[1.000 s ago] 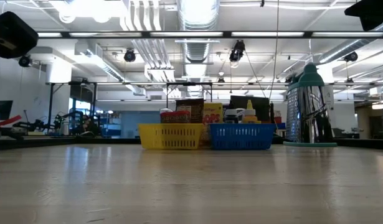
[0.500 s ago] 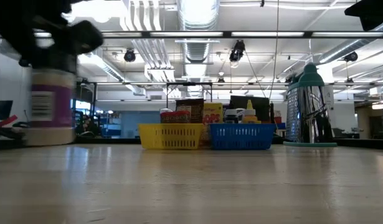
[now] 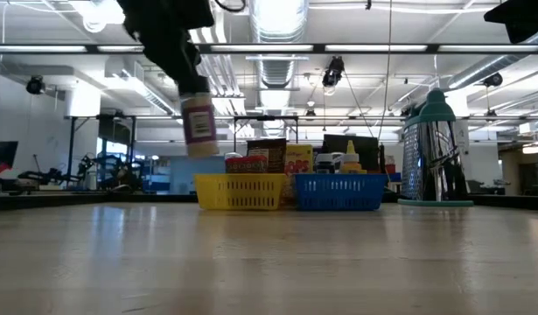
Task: Pick & Place Kitchen Items
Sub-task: Put the violet seasoning bottle into the yellow bin
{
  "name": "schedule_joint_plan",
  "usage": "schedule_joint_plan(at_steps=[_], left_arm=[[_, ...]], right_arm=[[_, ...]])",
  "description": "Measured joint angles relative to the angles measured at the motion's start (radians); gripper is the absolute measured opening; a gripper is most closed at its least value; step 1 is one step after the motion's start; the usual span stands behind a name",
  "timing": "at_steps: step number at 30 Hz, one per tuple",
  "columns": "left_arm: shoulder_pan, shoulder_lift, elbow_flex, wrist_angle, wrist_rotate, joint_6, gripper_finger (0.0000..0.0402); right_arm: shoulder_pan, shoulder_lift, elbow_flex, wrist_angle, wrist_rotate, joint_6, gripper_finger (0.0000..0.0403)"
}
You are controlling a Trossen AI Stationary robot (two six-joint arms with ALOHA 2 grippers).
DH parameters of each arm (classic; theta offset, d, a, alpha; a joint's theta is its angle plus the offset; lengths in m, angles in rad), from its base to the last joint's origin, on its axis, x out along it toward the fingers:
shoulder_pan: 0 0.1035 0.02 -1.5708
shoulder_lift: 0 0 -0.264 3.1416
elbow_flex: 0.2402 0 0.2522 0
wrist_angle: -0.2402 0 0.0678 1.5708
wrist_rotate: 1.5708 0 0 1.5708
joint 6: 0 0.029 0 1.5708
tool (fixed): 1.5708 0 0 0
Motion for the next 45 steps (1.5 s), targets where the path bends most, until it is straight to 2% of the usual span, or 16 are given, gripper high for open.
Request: schedule_joint_plan(at_steps=[8, 16, 33, 45], left_arm=[[0.215, 0.001, 0.047, 0.057, 0.0, 0.019, 0.0225], [0.324, 0.004, 0.06, 0.154, 0.022, 0.008, 0.0225], [0.351, 0.164, 0.06, 0.159, 0.044, 0.016, 0.0225], [0.367, 0.26, 0.06, 0.151, 0.09, -0.038, 0.0225]], right_arm=[[0.0, 0.0, 0.0, 0.0, 0.0, 0.0, 0.0008], [0.0, 0.0, 0.0, 0.0, 0.0, 0.0, 0.0008], [0.0, 0.0, 0.0, 0.0, 0.0, 0.0, 0.0008], [0.0, 0.0, 0.0, 0.0, 0.0, 0.0, 0.0008]])
